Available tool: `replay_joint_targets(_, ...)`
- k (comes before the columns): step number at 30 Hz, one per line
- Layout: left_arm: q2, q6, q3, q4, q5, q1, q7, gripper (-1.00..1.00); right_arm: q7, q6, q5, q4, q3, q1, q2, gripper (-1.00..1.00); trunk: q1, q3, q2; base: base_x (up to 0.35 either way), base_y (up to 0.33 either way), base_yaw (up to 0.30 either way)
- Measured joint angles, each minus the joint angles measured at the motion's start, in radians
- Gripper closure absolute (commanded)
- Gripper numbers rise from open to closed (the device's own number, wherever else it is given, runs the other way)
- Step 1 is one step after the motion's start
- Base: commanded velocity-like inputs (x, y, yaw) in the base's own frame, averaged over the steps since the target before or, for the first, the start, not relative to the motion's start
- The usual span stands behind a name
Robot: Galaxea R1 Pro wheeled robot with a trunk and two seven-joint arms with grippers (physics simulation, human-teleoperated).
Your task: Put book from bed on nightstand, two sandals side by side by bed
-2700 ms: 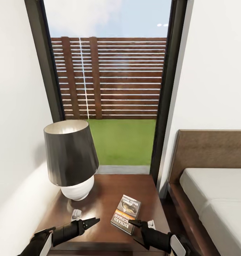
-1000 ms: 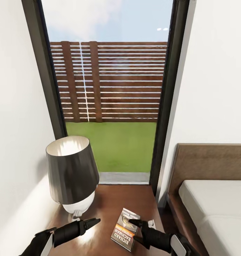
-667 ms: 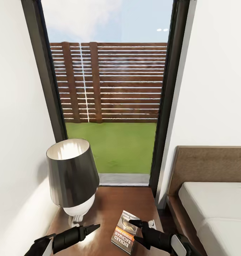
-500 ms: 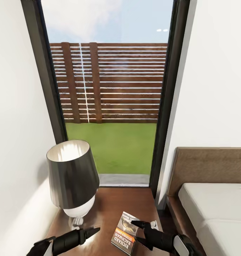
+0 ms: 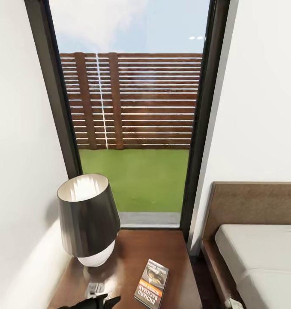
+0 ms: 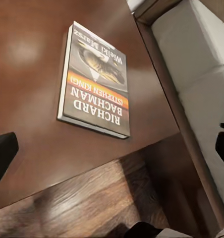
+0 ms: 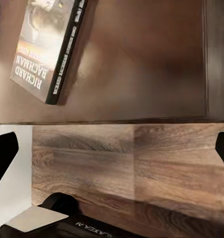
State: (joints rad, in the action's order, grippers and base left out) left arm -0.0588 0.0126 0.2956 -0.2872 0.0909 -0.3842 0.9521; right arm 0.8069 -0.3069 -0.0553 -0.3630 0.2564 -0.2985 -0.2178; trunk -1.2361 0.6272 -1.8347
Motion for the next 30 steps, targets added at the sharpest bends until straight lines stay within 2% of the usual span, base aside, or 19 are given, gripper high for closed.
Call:
replay_joint_targets(1,0.003,-0.024,0.000,0.018,0.000,0.000,-0.034,-1.00,-0.002,0.090,0.041,0.050,-0.003,0.004,0.001,-1.00,0.004,-0.003,0.007,0.000,0.000,0.000)
replay_joint_targets(4,0.005,-0.037,0.000,0.036,0.000,0.000,-0.052,-1.00,-0.005,0.163,0.061,0.127,-0.004,0.005,0.002,-1.00,0.015,-0.013,0.028,0.000,0.000,0.000)
replay_joint_targets(7,0.006,-0.043,0.000,0.057,0.000,0.000,-0.068,-1.00,-0.007,0.186,0.067,0.164,-0.004,0.006,0.003,-1.00,0.027,-0.022,0.049,0.000,0.000,0.000)
replay_joint_targets(14,0.007,-0.096,-0.004,0.126,0.002,0.000,-0.170,-1.00,-0.010,0.212,0.071,0.211,-0.004,0.006,0.004,-1.00,0.054,-0.044,0.098,0.000,0.000,0.000)
replay_joint_targets(17,0.008,-0.110,-0.005,0.147,0.004,0.000,-0.187,-1.00,-0.011,0.246,0.077,0.249,-0.003,0.006,0.004,-1.00,0.065,-0.053,0.119,0.000,0.000,0.000)
replay_joint_targets(20,0.007,-0.116,-0.005,0.171,0.032,0.000,-0.193,-1.00,-0.011,0.287,0.080,0.296,-0.001,0.006,0.005,-1.00,0.077,-0.063,0.140,0.000,0.000,0.000)
replay_joint_targets(24,0.006,-0.118,-0.004,0.180,0.055,0.000,-0.210,-1.00,-0.011,0.298,0.080,0.328,0.000,0.006,0.005,-1.00,0.092,-0.075,0.168,0.000,0.000,0.000)
replay_joint_targets(27,0.006,-0.119,-0.005,0.211,0.063,0.005,-0.267,-1.00,-0.013,0.300,0.080,0.356,0.000,0.006,0.005,-1.00,0.104,-0.085,0.189,0.000,0.000,0.000)
replay_joint_targets(30,0.006,-0.119,-0.005,0.245,0.066,0.010,-0.351,-1.00,-0.023,0.302,0.079,0.395,-0.003,0.007,0.005,-1.00,0.115,-0.094,0.210,0.000,0.000,0.000)
